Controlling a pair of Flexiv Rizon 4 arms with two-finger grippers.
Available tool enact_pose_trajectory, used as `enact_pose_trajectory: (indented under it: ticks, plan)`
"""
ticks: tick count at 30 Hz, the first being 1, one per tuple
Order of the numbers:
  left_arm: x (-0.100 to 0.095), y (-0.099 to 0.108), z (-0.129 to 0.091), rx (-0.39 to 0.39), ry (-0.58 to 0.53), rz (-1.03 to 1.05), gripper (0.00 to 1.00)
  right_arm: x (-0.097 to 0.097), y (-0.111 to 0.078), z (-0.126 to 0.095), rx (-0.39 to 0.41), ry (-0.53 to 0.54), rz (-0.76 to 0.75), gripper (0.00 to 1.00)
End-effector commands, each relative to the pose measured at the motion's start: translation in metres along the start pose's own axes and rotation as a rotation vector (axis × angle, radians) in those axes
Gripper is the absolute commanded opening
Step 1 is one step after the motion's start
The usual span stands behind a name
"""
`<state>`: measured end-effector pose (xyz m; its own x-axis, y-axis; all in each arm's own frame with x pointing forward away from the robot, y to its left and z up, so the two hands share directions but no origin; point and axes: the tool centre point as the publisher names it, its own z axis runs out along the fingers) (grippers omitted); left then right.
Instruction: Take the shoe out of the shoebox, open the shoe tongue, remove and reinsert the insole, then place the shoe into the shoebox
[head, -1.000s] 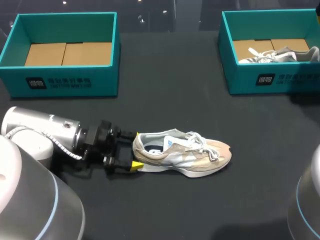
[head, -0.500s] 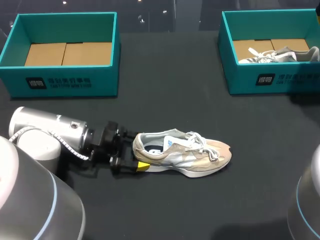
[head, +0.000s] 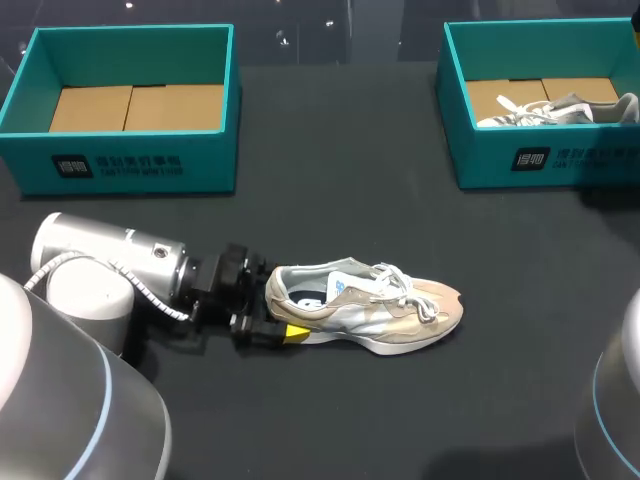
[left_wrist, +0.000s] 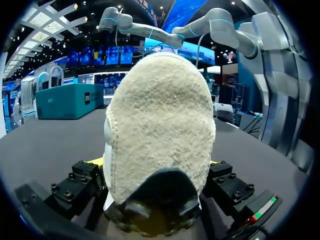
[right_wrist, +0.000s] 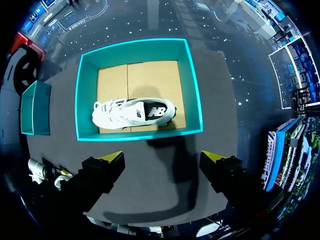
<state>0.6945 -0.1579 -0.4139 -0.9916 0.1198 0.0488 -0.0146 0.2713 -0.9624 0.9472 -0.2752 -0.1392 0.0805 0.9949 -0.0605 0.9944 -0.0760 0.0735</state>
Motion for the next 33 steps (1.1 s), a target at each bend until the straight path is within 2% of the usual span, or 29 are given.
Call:
enact_pose_trajectory:
  ticks: [1, 33]
  plan:
    - [-0.0033, 0.0015, 0.0073, -0.003, -0.005, 0.005, 0.0, 0.0002, -0.0003, -0.0002, 0.0, -0.001, 0.0, 1.0]
    - [-0.003, 0.0009, 0.0083, 0.003, -0.012, -0.007, 0.0, 0.0002, -0.0003, -0.0002, 0.0, -0.001, 0.0, 1.0]
